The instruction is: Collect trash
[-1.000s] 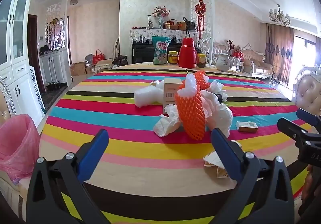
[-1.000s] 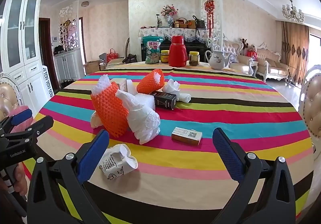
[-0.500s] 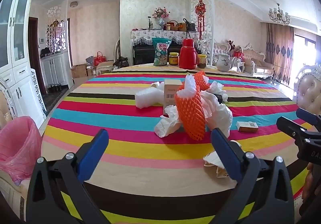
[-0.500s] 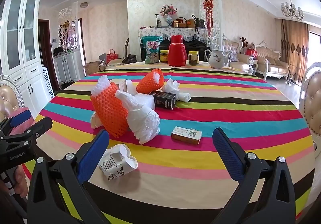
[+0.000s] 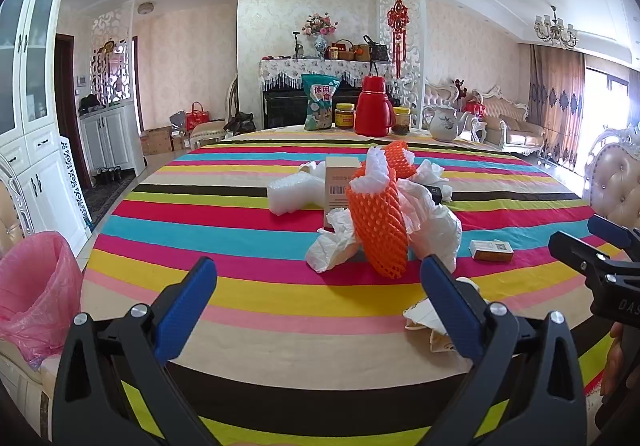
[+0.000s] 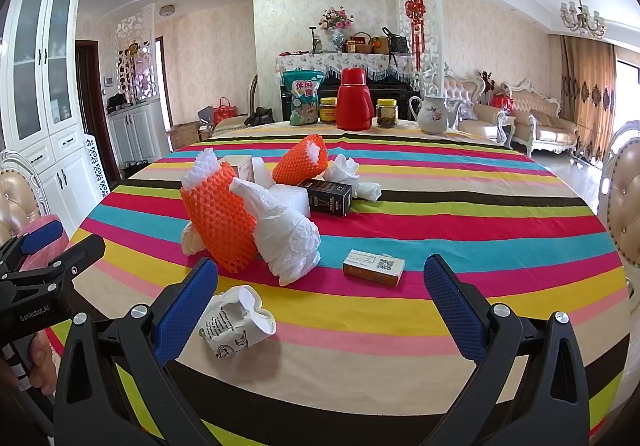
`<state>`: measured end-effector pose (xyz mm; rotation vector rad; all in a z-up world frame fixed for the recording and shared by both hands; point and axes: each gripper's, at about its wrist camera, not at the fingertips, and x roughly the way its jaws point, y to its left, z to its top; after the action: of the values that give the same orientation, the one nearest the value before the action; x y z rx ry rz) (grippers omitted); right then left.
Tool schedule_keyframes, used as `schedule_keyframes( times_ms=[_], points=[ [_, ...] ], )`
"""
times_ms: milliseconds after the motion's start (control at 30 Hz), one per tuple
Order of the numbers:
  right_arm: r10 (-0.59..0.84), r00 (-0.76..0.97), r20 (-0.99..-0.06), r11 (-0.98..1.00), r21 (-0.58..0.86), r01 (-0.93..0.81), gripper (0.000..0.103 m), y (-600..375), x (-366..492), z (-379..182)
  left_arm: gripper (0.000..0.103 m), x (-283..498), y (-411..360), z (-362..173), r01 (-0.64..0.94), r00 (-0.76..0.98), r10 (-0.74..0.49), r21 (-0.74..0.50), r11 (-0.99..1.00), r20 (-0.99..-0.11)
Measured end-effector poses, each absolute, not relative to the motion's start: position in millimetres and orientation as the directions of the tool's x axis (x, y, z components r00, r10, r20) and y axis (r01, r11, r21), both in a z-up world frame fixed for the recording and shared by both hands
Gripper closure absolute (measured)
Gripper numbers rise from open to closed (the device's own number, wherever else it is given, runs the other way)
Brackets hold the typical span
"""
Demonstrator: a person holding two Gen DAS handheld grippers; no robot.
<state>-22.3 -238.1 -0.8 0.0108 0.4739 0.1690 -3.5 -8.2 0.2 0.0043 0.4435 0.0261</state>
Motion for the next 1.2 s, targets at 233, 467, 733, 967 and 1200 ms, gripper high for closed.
schedule_keyframes(
  times_ms=[233,467,733,967,1200],
  points=[
    [0.166,0.876,-0.453,0.986,0.051,-0.16,0.007,-238.2,-21.9,-2.1,0.004,-4.2,-8.5,0.9,-0.018,0.903,0.021,0.01,1.0,-0.43],
    [0.167,0.876,-0.452,0.986,0.054,-0.16,0.007,-237.1,-21.8,-1.6,0.004,-5.5,-9.6,1.5,-0.016,0.905,0.022,0.017,1.0,-0.425],
    [0.171,0.874,-0.455,0.985,0.057,-0.163,0.007,-236.2,-20.8,-3.3,0.004,-5.5,-9.9,1.3,-0.014,0.905,0.02,0.017,1.0,-0.426],
    [0.174,0.871,-0.458,0.984,0.055,-0.168,0.007,-233.3,-19.2,-2.2,0.004,-5.8,-9.9,1.5,-0.015,0.905,0.021,0.017,1.0,-0.425],
    [0.176,0.868,-0.465,0.984,0.051,-0.172,0.007,-229.8,-17.1,-5.3,0.004,-5.1,-7.0,0.5,-0.017,0.903,0.022,0.015,1.0,-0.429]
  ],
)
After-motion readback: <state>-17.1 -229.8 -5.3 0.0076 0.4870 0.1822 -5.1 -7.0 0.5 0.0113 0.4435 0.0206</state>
